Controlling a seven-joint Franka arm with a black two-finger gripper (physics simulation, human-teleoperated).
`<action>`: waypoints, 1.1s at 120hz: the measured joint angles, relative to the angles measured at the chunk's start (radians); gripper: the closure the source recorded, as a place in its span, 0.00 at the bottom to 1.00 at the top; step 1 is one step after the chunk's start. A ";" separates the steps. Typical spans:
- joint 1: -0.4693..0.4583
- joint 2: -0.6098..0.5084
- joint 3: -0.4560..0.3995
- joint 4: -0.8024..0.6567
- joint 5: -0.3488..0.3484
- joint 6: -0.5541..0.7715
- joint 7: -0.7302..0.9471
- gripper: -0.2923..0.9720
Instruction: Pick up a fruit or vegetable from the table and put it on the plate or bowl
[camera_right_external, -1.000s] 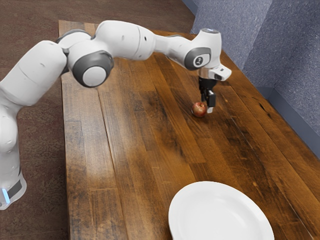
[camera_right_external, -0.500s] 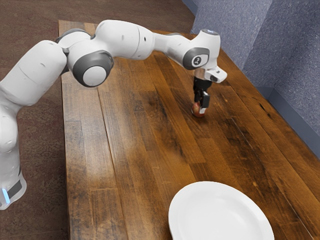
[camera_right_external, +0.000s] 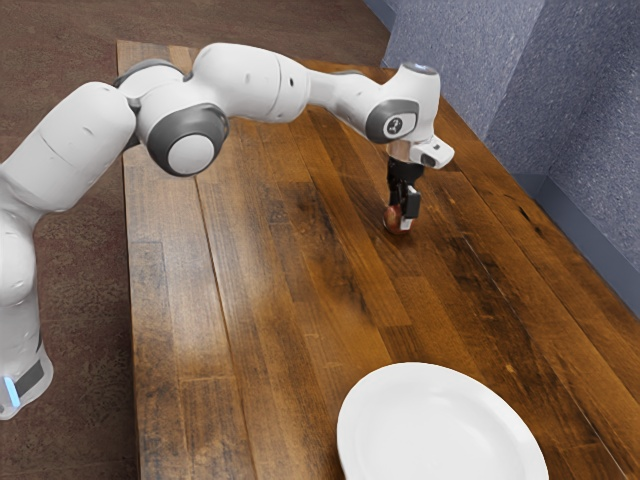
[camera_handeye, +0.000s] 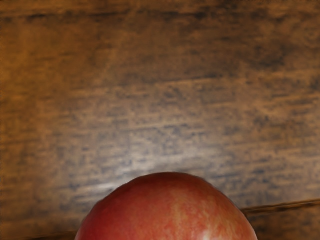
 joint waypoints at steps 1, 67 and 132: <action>0.000 0.000 0.000 0.000 0.000 0.001 0.000 0.23; 0.000 0.012 0.000 -0.001 -0.010 0.032 0.000 0.23; 0.001 0.015 0.000 -0.006 -0.015 0.033 0.001 0.26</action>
